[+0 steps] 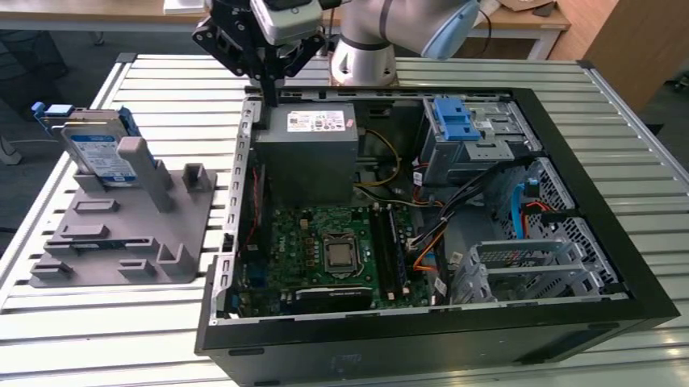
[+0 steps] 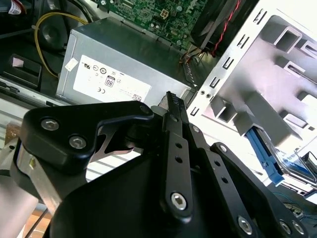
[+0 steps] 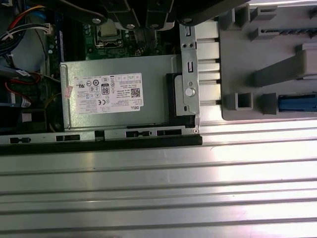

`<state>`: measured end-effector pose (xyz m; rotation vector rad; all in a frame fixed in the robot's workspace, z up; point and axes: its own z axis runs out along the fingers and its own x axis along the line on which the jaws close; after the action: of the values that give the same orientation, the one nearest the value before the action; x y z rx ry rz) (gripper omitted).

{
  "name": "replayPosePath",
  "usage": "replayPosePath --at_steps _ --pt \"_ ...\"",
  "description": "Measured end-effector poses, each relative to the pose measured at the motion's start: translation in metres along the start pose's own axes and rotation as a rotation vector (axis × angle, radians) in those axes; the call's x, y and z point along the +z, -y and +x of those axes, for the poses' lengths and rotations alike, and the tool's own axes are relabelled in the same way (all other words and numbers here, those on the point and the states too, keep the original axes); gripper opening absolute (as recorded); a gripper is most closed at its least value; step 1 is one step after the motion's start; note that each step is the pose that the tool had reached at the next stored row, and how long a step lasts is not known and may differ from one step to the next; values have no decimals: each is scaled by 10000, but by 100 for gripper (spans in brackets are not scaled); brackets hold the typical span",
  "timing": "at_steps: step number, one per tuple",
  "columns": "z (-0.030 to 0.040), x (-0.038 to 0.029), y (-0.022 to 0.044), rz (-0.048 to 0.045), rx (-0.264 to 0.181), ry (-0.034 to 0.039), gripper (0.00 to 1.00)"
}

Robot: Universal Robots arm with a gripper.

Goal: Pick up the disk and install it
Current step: 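Reach for the disk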

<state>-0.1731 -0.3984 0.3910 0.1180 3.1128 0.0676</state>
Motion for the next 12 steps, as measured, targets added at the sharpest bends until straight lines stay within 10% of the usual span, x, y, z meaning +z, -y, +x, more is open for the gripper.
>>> replayPosePath --at_steps 12 --pt "53 4 3 0 0 -2 11"
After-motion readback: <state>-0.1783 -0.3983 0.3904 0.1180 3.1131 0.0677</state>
